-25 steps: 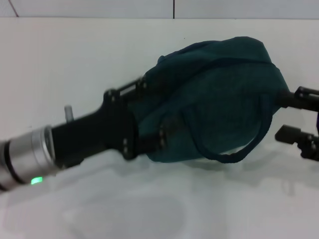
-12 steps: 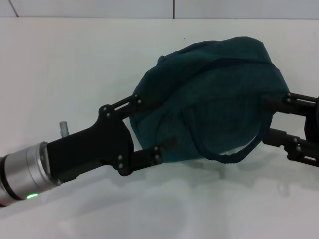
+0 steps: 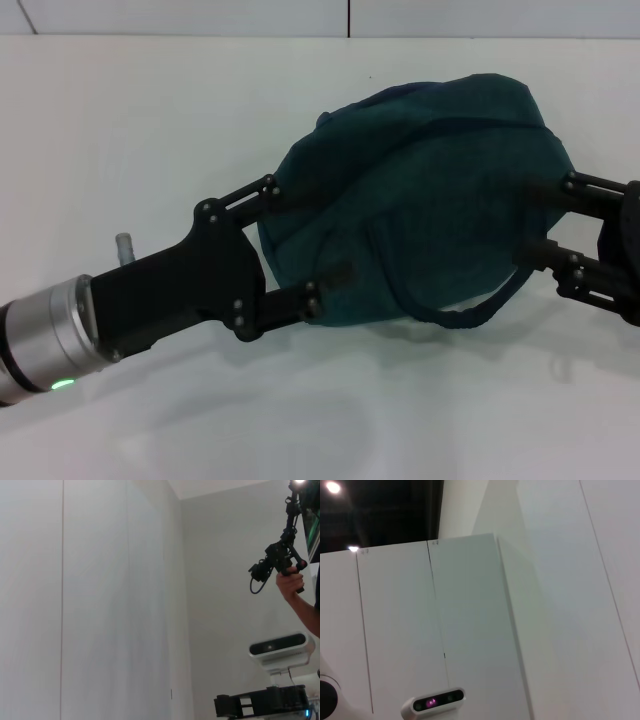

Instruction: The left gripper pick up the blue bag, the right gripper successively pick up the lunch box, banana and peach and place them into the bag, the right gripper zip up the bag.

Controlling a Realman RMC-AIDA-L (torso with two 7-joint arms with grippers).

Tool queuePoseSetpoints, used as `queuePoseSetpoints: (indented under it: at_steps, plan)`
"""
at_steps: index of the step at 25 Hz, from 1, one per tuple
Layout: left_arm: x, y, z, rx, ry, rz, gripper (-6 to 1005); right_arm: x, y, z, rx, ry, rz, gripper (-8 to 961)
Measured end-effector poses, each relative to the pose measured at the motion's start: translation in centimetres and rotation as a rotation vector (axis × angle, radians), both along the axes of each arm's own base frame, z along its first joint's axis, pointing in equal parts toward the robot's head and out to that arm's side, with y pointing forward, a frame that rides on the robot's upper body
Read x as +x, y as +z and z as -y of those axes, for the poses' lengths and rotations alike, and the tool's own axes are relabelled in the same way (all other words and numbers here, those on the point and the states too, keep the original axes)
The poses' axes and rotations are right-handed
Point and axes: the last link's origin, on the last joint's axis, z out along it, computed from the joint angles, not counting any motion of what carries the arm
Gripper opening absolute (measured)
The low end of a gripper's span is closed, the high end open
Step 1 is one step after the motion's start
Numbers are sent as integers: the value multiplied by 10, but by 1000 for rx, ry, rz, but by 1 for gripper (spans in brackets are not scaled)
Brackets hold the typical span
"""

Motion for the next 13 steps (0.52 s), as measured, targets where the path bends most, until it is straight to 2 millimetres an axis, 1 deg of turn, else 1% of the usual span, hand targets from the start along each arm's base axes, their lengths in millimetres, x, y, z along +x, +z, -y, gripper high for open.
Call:
queuePoseSetpoints:
  at_steps: [9,13]
  plan:
    - [-1,1,0,0,-1,-6,741,-1,2,-1,18,-5,-24,553]
    - [-1,1,2,-3,-9,-6,741,-3,4,2,12,15,-41,553]
